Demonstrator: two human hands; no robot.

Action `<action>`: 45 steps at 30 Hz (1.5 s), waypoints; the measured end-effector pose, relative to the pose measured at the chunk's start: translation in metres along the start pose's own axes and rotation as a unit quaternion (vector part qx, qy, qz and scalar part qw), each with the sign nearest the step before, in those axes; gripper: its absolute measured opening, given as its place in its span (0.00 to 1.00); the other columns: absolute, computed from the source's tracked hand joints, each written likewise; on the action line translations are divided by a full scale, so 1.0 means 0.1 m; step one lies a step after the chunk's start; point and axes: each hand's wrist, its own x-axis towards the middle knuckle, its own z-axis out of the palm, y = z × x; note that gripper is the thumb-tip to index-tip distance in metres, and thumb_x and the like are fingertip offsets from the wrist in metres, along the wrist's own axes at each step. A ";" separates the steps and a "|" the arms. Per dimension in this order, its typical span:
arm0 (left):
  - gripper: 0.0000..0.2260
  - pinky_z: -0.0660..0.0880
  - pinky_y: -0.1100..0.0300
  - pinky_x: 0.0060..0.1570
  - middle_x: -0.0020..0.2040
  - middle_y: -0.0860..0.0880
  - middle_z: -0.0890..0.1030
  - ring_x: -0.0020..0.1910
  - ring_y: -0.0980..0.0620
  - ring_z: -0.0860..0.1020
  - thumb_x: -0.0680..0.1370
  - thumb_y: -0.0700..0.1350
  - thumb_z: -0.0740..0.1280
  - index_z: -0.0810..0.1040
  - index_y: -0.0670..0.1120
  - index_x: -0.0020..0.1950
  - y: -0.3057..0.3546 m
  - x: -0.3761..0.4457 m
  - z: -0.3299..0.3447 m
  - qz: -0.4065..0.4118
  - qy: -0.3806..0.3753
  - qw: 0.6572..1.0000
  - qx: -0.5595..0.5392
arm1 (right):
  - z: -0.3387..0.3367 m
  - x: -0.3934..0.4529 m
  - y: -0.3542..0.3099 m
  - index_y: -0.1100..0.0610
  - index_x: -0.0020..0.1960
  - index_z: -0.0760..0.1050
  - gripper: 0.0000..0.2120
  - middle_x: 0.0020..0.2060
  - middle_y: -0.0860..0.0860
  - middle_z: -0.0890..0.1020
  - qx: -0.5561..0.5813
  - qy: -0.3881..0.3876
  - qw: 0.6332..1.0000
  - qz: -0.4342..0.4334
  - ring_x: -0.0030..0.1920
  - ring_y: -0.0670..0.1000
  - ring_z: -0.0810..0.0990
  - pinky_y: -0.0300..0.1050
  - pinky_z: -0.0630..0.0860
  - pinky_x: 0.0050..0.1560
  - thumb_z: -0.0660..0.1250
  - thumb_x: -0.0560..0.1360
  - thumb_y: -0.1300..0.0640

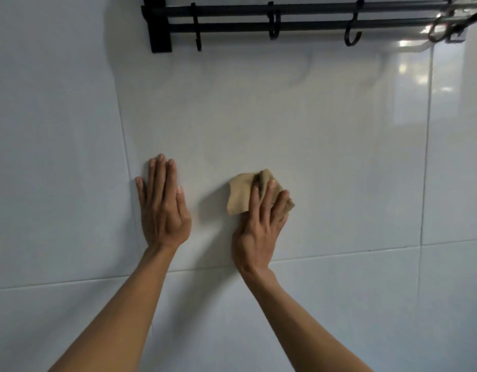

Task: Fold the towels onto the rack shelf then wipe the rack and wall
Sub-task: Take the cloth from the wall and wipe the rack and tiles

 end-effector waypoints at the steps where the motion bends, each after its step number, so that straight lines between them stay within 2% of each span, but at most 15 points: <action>1: 0.22 0.50 0.43 0.79 0.79 0.41 0.63 0.80 0.43 0.60 0.84 0.41 0.53 0.65 0.39 0.78 0.00 0.00 -0.01 0.002 -0.003 1.000 -0.005 | 0.05 -0.06 -0.10 0.54 0.80 0.58 0.37 0.81 0.54 0.51 0.005 -0.014 1.000 -0.011 0.81 0.60 0.43 0.59 0.43 0.78 0.64 0.74 0.67; 5: 0.22 0.49 0.44 0.79 0.79 0.39 0.63 0.80 0.43 0.59 0.83 0.41 0.54 0.65 0.37 0.78 -0.07 0.00 -0.07 0.006 -0.029 0.998 -0.053 | 0.20 -0.29 -0.47 0.54 0.81 0.58 0.33 0.81 0.53 0.53 0.018 -0.077 0.993 -0.091 0.82 0.58 0.46 0.62 0.45 0.79 0.57 0.76 0.64; 10: 0.26 0.47 0.47 0.80 0.79 0.40 0.62 0.81 0.44 0.56 0.81 0.43 0.62 0.64 0.37 0.78 -0.12 -0.02 -0.18 -0.004 -0.072 0.991 -0.112 | 0.21 -0.38 -0.57 0.57 0.81 0.57 0.31 0.81 0.56 0.54 0.089 -0.146 0.979 -0.110 0.82 0.58 0.47 0.60 0.42 0.80 0.52 0.78 0.66; 13: 0.23 0.48 0.47 0.80 0.79 0.40 0.63 0.80 0.46 0.56 0.83 0.44 0.59 0.66 0.36 0.77 -0.08 -0.03 -0.23 -0.039 -0.078 0.984 -0.153 | 0.16 -0.41 -0.63 0.58 0.81 0.54 0.31 0.81 0.55 0.54 0.182 -0.193 0.959 -0.103 0.82 0.56 0.47 0.59 0.43 0.80 0.54 0.79 0.71; 16: 0.23 0.54 0.40 0.78 0.77 0.39 0.66 0.80 0.45 0.59 0.84 0.49 0.56 0.70 0.36 0.74 -0.04 -0.01 -0.30 -0.061 -0.086 0.978 -0.180 | 0.03 -0.35 -0.67 0.61 0.79 0.59 0.31 0.80 0.56 0.58 0.283 -0.232 0.928 -0.073 0.82 0.56 0.50 0.57 0.48 0.81 0.58 0.79 0.74; 19: 0.18 0.62 0.44 0.76 0.74 0.40 0.71 0.77 0.46 0.63 0.83 0.43 0.58 0.76 0.35 0.68 0.03 0.04 -0.40 -0.087 -0.076 0.976 -0.184 | -0.18 -0.22 -0.77 0.59 0.77 0.67 0.32 0.75 0.54 0.71 0.373 -0.300 0.878 0.022 0.76 0.51 0.67 0.48 0.67 0.75 0.57 0.75 0.75; 21: 0.16 0.63 0.58 0.75 0.71 0.40 0.75 0.74 0.48 0.68 0.82 0.41 0.58 0.80 0.36 0.63 0.11 0.11 -0.50 -0.118 -0.075 0.974 -0.178 | -0.33 -0.08 -0.91 0.56 0.73 0.73 0.30 0.67 0.51 0.80 0.399 -0.338 0.846 0.103 0.67 0.47 0.78 0.48 0.76 0.67 0.58 0.74 0.74; 23: 0.17 0.63 0.68 0.70 0.65 0.40 0.79 0.68 0.45 0.74 0.81 0.42 0.57 0.82 0.37 0.59 0.21 0.17 -0.65 -0.152 -0.093 0.969 -0.172 | -0.46 0.02 -1.01 0.57 0.68 0.77 0.23 0.60 0.51 0.84 0.411 -0.352 0.825 0.161 0.61 0.48 0.82 0.49 0.78 0.64 0.60 0.76 0.71; 25: 0.17 0.69 0.64 0.65 0.59 0.41 0.82 0.61 0.42 0.79 0.81 0.44 0.57 0.82 0.39 0.59 0.30 0.24 -0.79 -0.203 -0.130 0.953 -0.181 | -0.60 0.13 -1.09 0.55 0.64 0.80 0.20 0.58 0.50 0.84 0.417 -0.364 0.805 0.211 0.58 0.49 0.83 0.50 0.79 0.63 0.62 0.77 0.70; 28: 0.17 0.75 0.56 0.57 0.56 0.49 0.83 0.55 0.48 0.81 0.80 0.51 0.59 0.82 0.44 0.59 0.45 0.43 -0.94 -0.316 -0.196 0.901 -0.225 | -0.78 0.33 -1.17 0.52 0.62 0.80 0.17 0.56 0.51 0.85 0.426 -0.377 0.776 0.270 0.55 0.52 0.85 0.53 0.82 0.58 0.63 0.78 0.67; 32: 0.17 0.72 0.58 0.39 0.39 0.51 0.82 0.39 0.54 0.79 0.83 0.57 0.62 0.79 0.48 0.42 0.68 0.69 -1.03 -0.404 -0.236 0.841 -0.273 | -1.00 0.62 -1.22 0.57 0.57 0.77 0.06 0.48 0.56 0.86 0.434 -0.384 0.758 0.300 0.47 0.55 0.86 0.51 0.84 0.49 0.66 0.80 0.63; 36: 0.13 0.72 0.57 0.38 0.41 0.48 0.81 0.41 0.49 0.78 0.81 0.55 0.66 0.77 0.47 0.44 0.83 0.81 -1.04 -0.404 -0.250 0.839 -0.266 | -1.25 0.79 -1.18 0.57 0.53 0.80 0.04 0.45 0.56 0.86 0.415 -0.381 0.771 0.296 0.47 0.56 0.86 0.53 0.84 0.49 0.67 0.79 0.61; 40: 0.14 0.75 0.53 0.40 0.38 0.47 0.80 0.39 0.46 0.78 0.79 0.53 0.69 0.76 0.45 0.41 1.21 0.88 -1.14 -0.404 -0.254 0.832 -0.282 | -1.67 0.96 -1.09 0.57 0.47 0.79 0.07 0.38 0.54 0.83 0.400 -0.386 0.750 0.359 0.39 0.54 0.80 0.47 0.77 0.36 0.64 0.72 0.63; 42: 0.13 0.75 0.57 0.40 0.38 0.48 0.80 0.39 0.49 0.78 0.79 0.52 0.70 0.76 0.45 0.42 1.48 0.95 -1.24 -0.399 -0.256 0.832 -0.287 | -1.92 1.07 -1.03 0.58 0.45 0.79 0.08 0.38 0.52 0.82 0.411 -0.382 0.728 0.393 0.42 0.52 0.79 0.48 0.77 0.40 0.61 0.73 0.64; 45: 0.14 0.74 0.59 0.40 0.39 0.49 0.80 0.38 0.52 0.77 0.76 0.54 0.73 0.77 0.44 0.43 1.88 1.06 -1.38 -0.395 -0.261 0.823 -0.314 | -2.33 1.24 -0.91 0.58 0.47 0.80 0.13 0.43 0.51 0.85 0.455 -0.377 0.676 0.442 0.48 0.53 0.81 0.57 0.80 0.50 0.59 0.80 0.54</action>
